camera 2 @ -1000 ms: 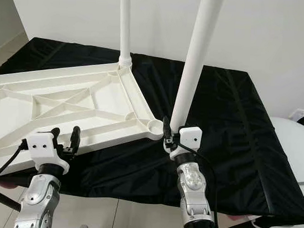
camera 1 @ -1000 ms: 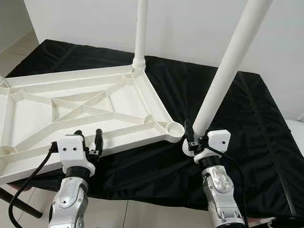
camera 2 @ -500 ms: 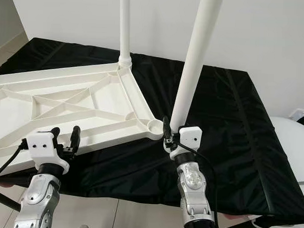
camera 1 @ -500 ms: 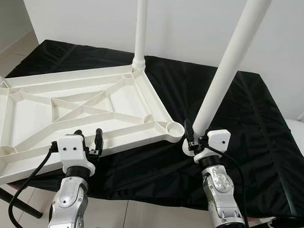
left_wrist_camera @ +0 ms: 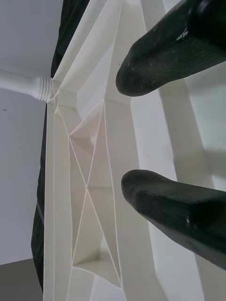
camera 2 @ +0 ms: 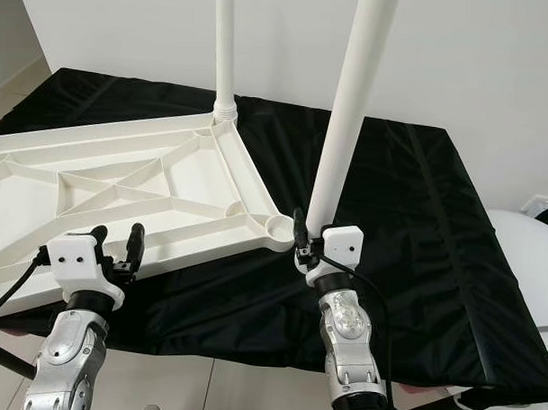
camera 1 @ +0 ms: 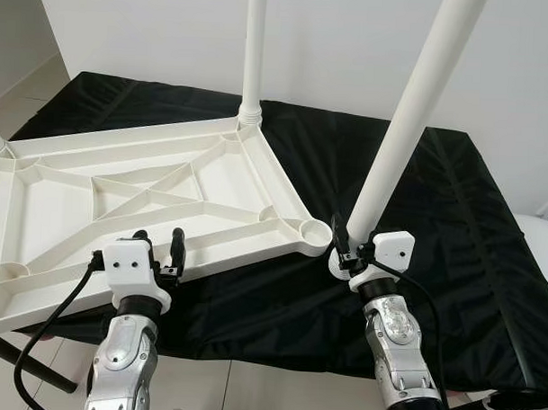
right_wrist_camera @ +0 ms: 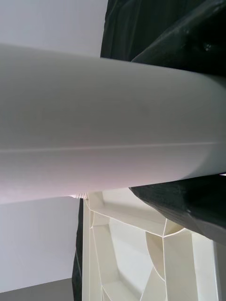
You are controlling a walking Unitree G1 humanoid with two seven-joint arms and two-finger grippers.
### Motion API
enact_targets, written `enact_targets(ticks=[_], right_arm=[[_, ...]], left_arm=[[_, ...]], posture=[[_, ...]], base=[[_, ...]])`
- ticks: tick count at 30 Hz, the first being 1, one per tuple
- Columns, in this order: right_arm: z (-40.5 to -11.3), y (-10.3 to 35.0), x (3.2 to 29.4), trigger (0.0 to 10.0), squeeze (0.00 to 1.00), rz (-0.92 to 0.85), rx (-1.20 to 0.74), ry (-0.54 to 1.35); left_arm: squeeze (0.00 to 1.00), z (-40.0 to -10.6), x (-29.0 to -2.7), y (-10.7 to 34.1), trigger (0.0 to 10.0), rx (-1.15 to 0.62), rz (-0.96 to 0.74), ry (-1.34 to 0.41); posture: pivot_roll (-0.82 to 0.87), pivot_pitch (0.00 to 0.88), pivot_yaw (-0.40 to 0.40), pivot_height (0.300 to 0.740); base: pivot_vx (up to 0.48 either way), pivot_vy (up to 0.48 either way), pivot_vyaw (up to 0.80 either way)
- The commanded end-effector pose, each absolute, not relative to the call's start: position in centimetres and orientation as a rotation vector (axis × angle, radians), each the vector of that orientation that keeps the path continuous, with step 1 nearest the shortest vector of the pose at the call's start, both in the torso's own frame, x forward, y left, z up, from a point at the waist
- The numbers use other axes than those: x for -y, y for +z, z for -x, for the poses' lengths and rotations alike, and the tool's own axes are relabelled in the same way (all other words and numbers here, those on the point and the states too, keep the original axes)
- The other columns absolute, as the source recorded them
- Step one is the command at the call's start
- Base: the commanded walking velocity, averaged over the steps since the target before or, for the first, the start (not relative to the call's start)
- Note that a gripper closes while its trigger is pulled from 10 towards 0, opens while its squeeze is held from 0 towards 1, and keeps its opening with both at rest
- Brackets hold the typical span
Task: Building children table
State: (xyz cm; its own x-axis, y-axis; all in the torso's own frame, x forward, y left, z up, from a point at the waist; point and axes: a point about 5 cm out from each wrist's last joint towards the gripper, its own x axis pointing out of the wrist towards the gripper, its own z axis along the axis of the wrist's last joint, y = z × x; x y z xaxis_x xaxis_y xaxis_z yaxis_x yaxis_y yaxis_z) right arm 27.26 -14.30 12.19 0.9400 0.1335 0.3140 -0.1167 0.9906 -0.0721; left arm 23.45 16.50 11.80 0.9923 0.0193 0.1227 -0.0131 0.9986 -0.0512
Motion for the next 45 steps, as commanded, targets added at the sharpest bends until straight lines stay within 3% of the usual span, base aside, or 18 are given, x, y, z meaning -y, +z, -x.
enact_targets(ticks=[1, 16, 17, 19, 20, 33, 34, 35, 36, 45], right_arm=[[-27.43, 12.23, 14.43, 10.0, 0.0, 0.06, 0.325, 0.13], [-27.43, 12.25, 14.42, 10.0, 0.0, 0.061, 0.329, 0.138], [-27.38, 12.24, 14.38, 2.0, 0.0, 0.056, 0.33, 0.145], [-27.36, 12.23, 14.39, 2.5, 0.0, 0.055, 0.33, 0.145], [-27.37, 12.23, 14.44, 10.0, 0.0, 0.056, 0.328, 0.14], [-27.32, 12.28, 14.56, 10.0, 0.0, 0.059, 0.33, 0.137], [-27.3, 12.3, 14.54, 3.8, 0.0, 0.058, 0.332, 0.139], [-27.29, 12.31, 14.53, 2.3, 0.0, 0.056, 0.332, 0.139], [-27.31, 12.31, 14.51, 10.0, 0.0, 0.056, 0.332, 0.138], [-27.27, 12.26, 14.54, 10.0, 0.0, 0.057, 0.329, 0.134]], left_arm=[[0.0, -23.54, -16.31, 11.49, 10.0, 0.103, 0.049, 0.012], [0.0, -23.53, -16.07, 11.45, 10.0, 0.104, 0.052, 0.011], [0.0, -23.52, -16.07, 11.45, 10.0, 0.104, 0.053, 0.012], [0.0, -23.51, -16.07, 11.45, 10.0, 0.104, 0.054, 0.012], [0.0, -23.49, -16.06, 11.44, 10.0, 0.104, 0.055, 0.012], [0.0, -23.39, -16.09, 11.47, 10.0, 0.104, 0.055, 0.011], [0.0, -23.39, -16.08, 11.47, 10.0, 0.103, 0.055, 0.011], [0.0, -23.38, -16.08, 11.48, 10.0, 0.103, 0.055, 0.01], [0.0, -23.39, -16.07, 11.49, 10.0, 0.104, 0.055, 0.01], [0.0, -23.29, -16.01, 11.49, 10.0, 0.103, 0.057, 0.006]], posture=[[0.05, 0.0, -0.048, 0.74], [0.06, 0.0, -0.054, 0.74], [0.05, 0.0, -0.054, 0.74], [0.05, 0.0, -0.054, 0.74], [0.05, 0.0, -0.054, 0.74], [0.05, 0.0, -0.055, 0.74], [0.05, 0.0, -0.055, 0.74], [0.05, 0.0, -0.055, 0.74], [0.05, 0.0, -0.055, 0.74], [0.06, 0.0, -0.054, 0.74]], base=[[0.0, 0.0, 0.0], [0.0, 0.0, 0.0], [0.0, 0.0, 0.0], [0.0, 0.0, 0.0], [0.0, 0.0, 0.0], [0.0, 0.0, 0.0], [0.0, 0.0, 0.0], [0.0, 0.0, 0.0], [0.0, 0.0, 0.0], [0.0, 0.0, 0.0]])
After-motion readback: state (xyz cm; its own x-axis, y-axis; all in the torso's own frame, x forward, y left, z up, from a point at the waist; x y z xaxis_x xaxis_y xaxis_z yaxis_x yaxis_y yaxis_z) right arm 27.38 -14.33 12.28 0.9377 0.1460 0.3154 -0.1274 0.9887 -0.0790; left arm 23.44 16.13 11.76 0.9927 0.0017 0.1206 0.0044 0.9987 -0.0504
